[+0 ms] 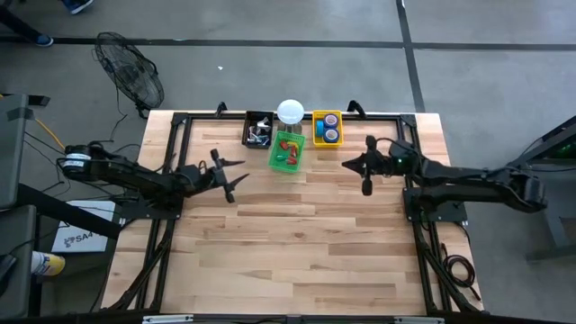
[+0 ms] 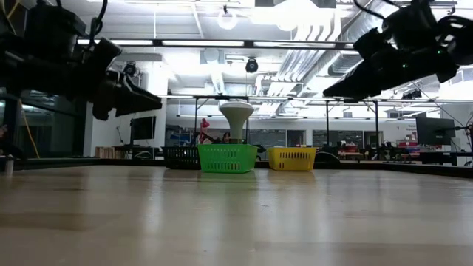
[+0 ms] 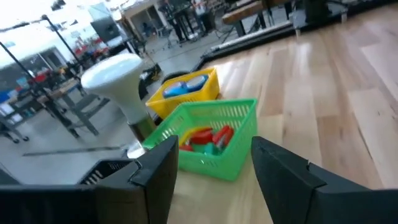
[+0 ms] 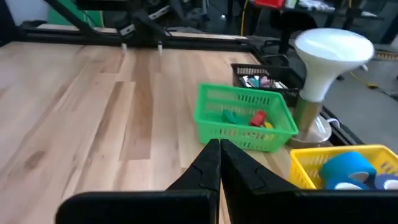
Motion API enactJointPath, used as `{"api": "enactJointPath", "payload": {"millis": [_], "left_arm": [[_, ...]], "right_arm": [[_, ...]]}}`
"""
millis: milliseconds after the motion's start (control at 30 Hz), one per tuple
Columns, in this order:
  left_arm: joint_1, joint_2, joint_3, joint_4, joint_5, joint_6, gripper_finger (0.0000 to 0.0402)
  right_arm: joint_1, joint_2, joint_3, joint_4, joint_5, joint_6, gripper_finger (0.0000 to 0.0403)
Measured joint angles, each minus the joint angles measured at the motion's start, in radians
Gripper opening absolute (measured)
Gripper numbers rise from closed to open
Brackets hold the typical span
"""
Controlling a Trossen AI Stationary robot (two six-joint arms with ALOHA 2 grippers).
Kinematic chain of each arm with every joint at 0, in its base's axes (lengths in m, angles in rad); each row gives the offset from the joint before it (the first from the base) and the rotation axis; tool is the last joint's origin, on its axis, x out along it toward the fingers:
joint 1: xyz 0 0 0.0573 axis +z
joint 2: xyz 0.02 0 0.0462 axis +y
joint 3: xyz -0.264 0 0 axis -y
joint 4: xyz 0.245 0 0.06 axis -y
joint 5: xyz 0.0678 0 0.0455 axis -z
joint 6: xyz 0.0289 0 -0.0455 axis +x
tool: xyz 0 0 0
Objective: Pick and place Stapler, Stapler remover, tape
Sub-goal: Return to Home Position
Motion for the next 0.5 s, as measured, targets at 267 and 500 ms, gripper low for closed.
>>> {"api": "enactJointPath", "payload": {"millis": [267, 500], "left_arm": [[0.0, -0.085, -0.005, -0.018, 0.023, 0.066, 0.0197], [0.0, -0.242, -0.005, -0.227, 0.019, 0.039, 0.0197]], "right_arm": [[0.104, -0.069, 0.0, -0.09, 0.052, 0.004, 0.0], [0.179, -0.204, -0.024, -0.2, 0.126, 0.019, 0.0]]}}
